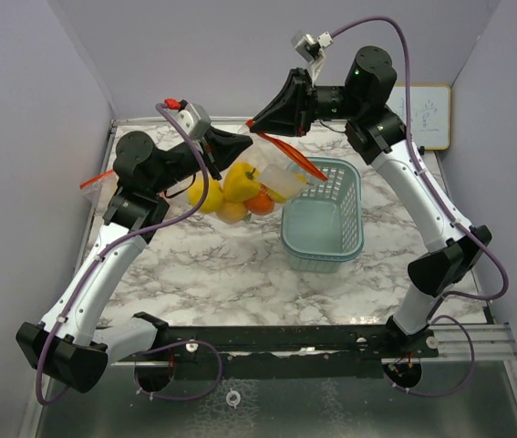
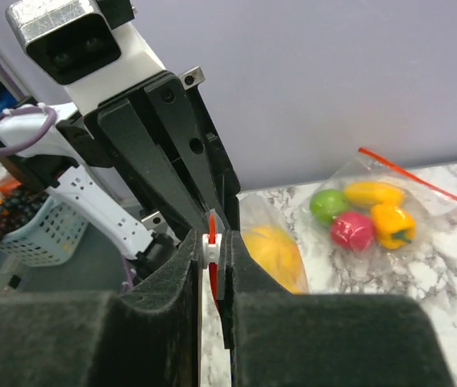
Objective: Place the food in the zip-top bag and seal the zipper
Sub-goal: Zip the zipper food storage bag.
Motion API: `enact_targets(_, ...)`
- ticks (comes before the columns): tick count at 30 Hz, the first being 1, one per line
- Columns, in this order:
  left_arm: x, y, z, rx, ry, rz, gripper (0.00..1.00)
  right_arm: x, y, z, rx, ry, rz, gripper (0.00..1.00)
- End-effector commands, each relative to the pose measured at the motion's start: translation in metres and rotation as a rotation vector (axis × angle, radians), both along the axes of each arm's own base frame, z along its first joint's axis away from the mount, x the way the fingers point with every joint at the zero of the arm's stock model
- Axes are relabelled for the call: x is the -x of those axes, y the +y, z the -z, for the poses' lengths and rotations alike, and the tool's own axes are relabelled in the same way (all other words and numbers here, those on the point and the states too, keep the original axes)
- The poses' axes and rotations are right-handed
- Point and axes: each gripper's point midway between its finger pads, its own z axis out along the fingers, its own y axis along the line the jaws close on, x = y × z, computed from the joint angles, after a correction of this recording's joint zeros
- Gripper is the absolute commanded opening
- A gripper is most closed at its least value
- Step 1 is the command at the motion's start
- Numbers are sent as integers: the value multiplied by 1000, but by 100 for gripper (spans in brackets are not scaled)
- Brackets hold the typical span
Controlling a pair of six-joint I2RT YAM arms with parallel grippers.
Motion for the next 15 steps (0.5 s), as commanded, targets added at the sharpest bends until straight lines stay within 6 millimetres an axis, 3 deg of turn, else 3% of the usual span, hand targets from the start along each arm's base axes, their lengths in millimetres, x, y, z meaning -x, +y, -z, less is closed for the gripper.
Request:
enact_targets(1, 9, 3, -17, 26, -68, 11, 0, 6, 2, 3, -2, 17, -77, 3)
enact_targets(8, 11, 6, -25, 37, -86, -4, 0, 2, -4, 18, 45, 29, -26, 2)
enact_targets(15, 14, 11, -34, 35, -110, -22, 0, -21, -31, 32, 103, 49, 124, 2)
